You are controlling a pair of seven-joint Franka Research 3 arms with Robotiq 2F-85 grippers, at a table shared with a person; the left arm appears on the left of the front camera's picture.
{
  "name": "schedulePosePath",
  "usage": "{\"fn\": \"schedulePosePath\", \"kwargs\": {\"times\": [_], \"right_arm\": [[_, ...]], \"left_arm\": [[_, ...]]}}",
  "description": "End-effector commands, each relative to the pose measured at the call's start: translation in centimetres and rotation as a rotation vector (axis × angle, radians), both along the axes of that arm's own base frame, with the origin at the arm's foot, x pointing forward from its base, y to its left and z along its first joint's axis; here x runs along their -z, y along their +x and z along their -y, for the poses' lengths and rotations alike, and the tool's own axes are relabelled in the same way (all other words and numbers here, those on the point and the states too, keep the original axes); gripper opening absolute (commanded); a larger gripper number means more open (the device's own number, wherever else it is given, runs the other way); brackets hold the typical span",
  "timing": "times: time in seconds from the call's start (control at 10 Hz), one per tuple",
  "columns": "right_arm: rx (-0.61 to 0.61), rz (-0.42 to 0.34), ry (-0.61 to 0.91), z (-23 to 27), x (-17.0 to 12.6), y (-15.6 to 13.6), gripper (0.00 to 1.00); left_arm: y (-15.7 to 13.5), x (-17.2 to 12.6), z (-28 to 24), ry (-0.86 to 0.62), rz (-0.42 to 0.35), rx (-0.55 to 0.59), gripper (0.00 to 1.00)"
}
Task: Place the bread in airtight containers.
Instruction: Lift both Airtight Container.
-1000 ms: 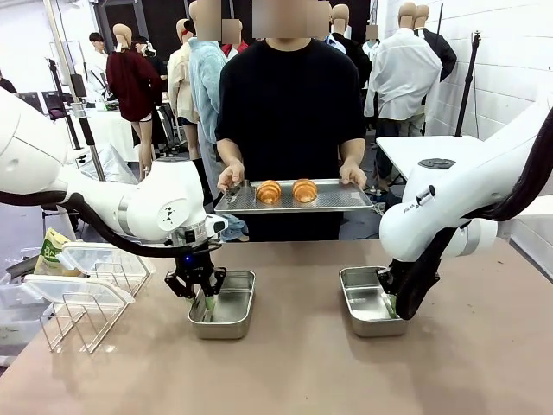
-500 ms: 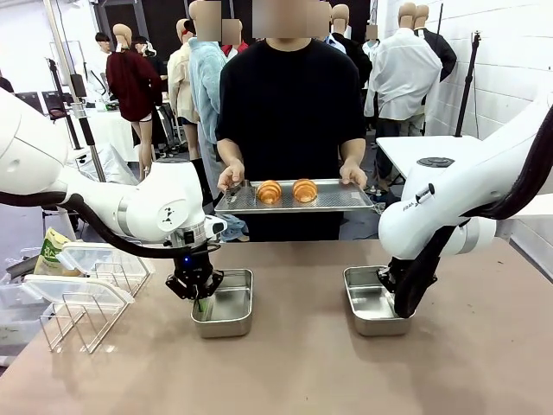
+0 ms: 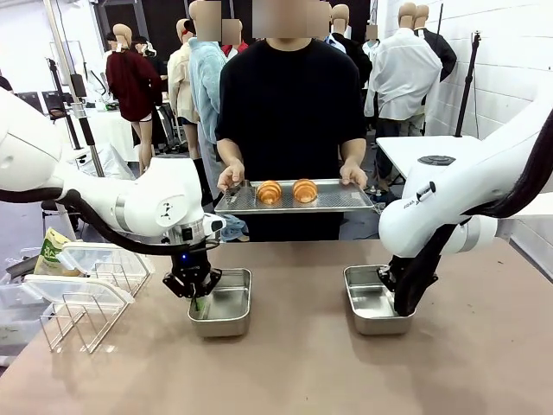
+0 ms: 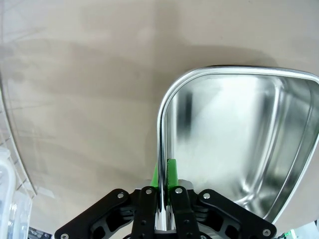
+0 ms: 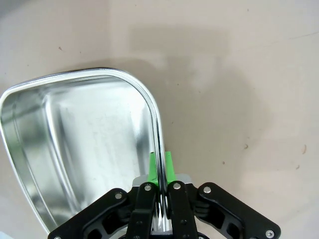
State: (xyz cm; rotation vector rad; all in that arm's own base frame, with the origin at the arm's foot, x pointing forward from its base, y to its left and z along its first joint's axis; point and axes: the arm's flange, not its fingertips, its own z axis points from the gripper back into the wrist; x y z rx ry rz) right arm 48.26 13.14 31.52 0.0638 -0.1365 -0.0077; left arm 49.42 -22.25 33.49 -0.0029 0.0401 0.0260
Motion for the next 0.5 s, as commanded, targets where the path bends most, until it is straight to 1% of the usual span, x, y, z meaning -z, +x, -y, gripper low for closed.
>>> {"fn": "schedulePosePath", "kwargs": {"times": [0.0,0.1,0.3,0.4], "right_arm": [[0.034,0.005,0.015,0.0,-3.2,-2.0,0.0],[0.033,0.009,0.019,0.3,-5.1,-2.9,0.0],[0.038,0.032,0.013,0.7,-9.2,-4.6,0.0],[0.034,0.047,0.003,0.7,-11.1,-5.4,0.0]], "left_arm": [[-1.5,-4.0,-0.7,-0.021,0.024,0.025,0.0],[-2.0,-6.1,-0.9,-0.027,0.037,0.03,0.0],[-3.0,-10.8,-1.2,-0.065,0.102,0.051,0.0],[-3.5,-12.9,-1.2,-0.082,0.118,0.075,0.0]]}}
